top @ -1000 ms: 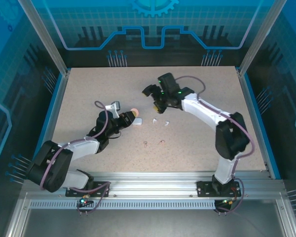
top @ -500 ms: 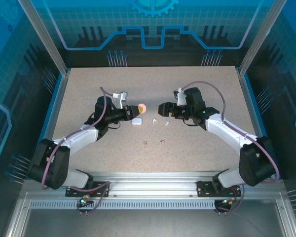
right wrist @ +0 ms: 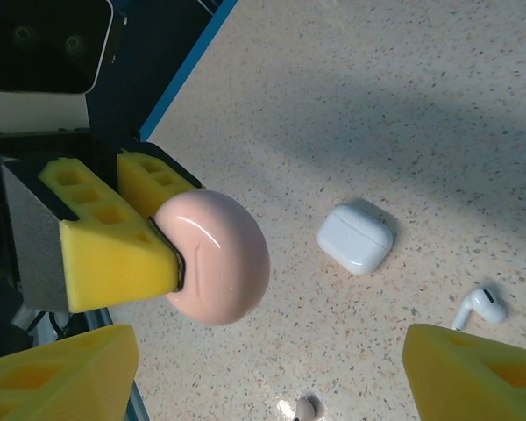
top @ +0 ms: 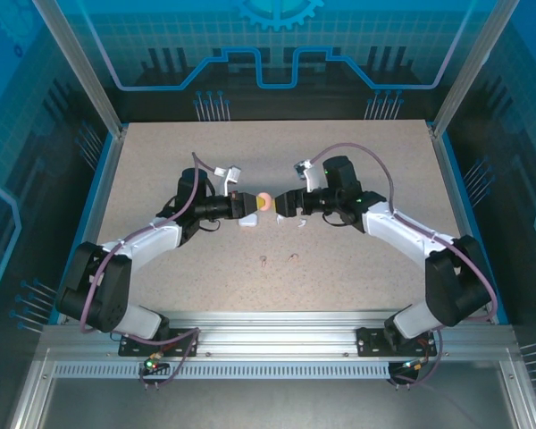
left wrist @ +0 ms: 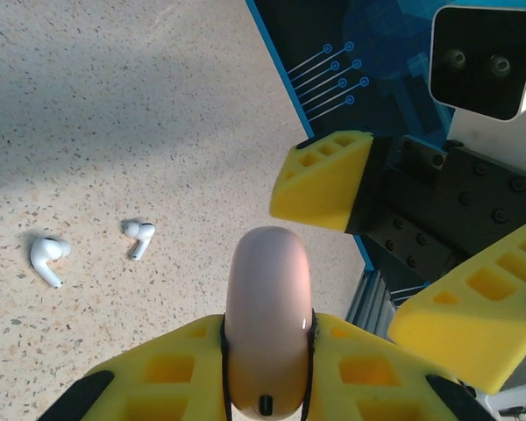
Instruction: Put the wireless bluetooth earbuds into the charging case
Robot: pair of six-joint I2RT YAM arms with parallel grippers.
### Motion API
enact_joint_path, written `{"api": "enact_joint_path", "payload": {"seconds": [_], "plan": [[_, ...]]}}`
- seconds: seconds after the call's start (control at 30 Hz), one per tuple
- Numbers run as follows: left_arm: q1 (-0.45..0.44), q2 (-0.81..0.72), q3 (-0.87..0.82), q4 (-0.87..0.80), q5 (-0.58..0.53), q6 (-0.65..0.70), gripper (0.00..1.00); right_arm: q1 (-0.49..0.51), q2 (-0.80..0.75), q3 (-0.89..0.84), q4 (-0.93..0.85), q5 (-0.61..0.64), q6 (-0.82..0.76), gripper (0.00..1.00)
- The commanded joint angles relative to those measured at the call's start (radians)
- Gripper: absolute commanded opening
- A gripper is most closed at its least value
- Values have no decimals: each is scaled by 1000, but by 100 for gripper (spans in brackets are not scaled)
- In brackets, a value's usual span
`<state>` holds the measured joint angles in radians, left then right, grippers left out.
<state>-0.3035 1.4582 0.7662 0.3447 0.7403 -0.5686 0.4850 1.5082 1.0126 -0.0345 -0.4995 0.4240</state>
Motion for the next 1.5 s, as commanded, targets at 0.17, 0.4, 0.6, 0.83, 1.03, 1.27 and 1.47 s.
{"api": "enact_joint_path", "payload": {"seconds": [0.17,0.4,0.6,0.83,1.03,1.27,1.47], "plan": [[4,-7,30,-7,45,23,0,38,72,75,8,7,-18,76],[5,-43,20,11,50,10,0,-8,108,35,21,36,-2,71],[4,-66,19,11,57,6,0,-59,109,-20,45,46,27,68],[4,-64,16,20,54,2,0,-69,25,-52,51,-2,46,67],[2,-59,11,49,53,-19,0,-64,-26,-80,158,-97,131,66],[-5,-61,13,58,49,-26,0,-34,18,-59,222,-107,182,59],[-9,-61,12,65,43,-30,0,10,62,-35,234,-97,187,55]]}}
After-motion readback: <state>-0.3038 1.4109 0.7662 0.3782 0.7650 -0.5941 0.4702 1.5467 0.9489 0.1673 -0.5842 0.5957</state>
